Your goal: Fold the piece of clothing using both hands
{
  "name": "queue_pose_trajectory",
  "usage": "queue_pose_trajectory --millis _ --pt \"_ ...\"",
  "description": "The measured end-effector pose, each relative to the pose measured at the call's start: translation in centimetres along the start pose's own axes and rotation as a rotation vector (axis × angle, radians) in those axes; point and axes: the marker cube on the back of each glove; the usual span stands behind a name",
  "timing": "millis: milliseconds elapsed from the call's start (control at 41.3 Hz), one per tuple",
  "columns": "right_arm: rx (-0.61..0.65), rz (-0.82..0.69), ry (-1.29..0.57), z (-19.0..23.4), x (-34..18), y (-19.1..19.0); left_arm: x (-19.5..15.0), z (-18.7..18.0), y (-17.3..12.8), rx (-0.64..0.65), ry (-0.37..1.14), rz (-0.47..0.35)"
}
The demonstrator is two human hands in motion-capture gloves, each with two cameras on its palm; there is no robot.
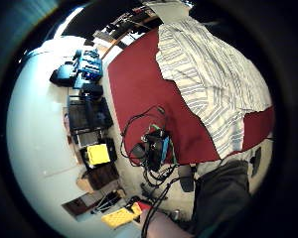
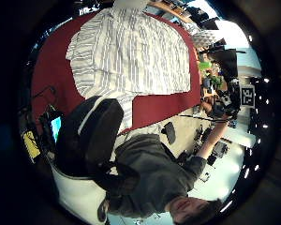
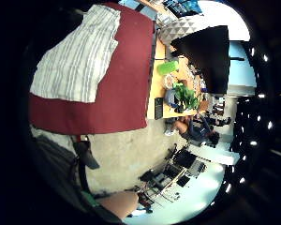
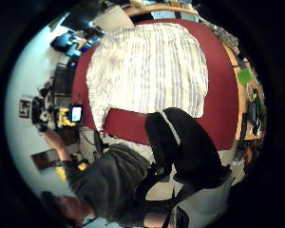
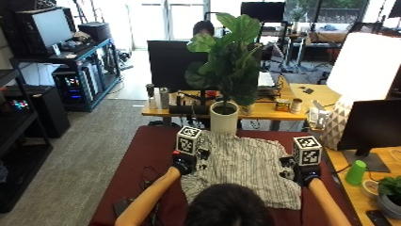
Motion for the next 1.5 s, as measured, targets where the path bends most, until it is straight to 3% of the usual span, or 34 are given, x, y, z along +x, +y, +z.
queue_pose_trajectory --millis 194,339,460,509,606,751,800,969,1042,1115,1212,1503 --pt "-0.09 -0.034 0.012 3.2 -1.2 -0.5 0.9 5.4 -1.0 -0.146 0.008 0.067" --pt "-0.189 -0.064 0.03 7.6 -1.8 -1.2 2.4 13.2 -1.0 -0.353 -0.01 0.163" --pt "-0.267 -0.081 0.034 11.9 -2.5 -2.3 3.7 17.5 0.8 -0.521 0.008 0.171" --pt "-0.285 -0.087 0.048 13.2 -2.8 -2.7 3.9 18.9 0.7 -0.533 -0.007 0.168" --pt "-0.362 -0.096 0.085 15.8 -3.6 -3.2 3.8 21.5 -1.1 -0.439 -0.07 0.189" --pt "-0.406 -0.092 0.13 18.0 -4.2 -4.4 6.1 16.9 3.6 -0.364 -0.072 0.192" --pt "-0.404 -0.089 0.125 18.4 -4.4 -4.7 6.2 16.2 3.6 -0.312 -0.112 0.174" --pt "-0.222 -0.04 0.082 14.7 -6.1 -3.1 3.7 15.7 -2.2 0.064 -0.379 0.09" --pt "-0.171 -0.001 0.105 12.6 -6.4 -2.2 2.6 16.2 -6.8 0.196 -0.349 0.072" --pt "-0.157 -0.025 0.079 14.0 -5.6 -5.1 0.9 16.3 -8.6 0.131 -0.294 0.028" --pt "-0.163 -0.059 0.041 14.3 -4.5 -6.7 0.1 13.1 -6.3 0.057 -0.24 0.023" --pt "-0.181 -0.195 0.007 5.9 -3.8 2.4 1.4 5.0 3.6 -0.083 -0.122 0.174"
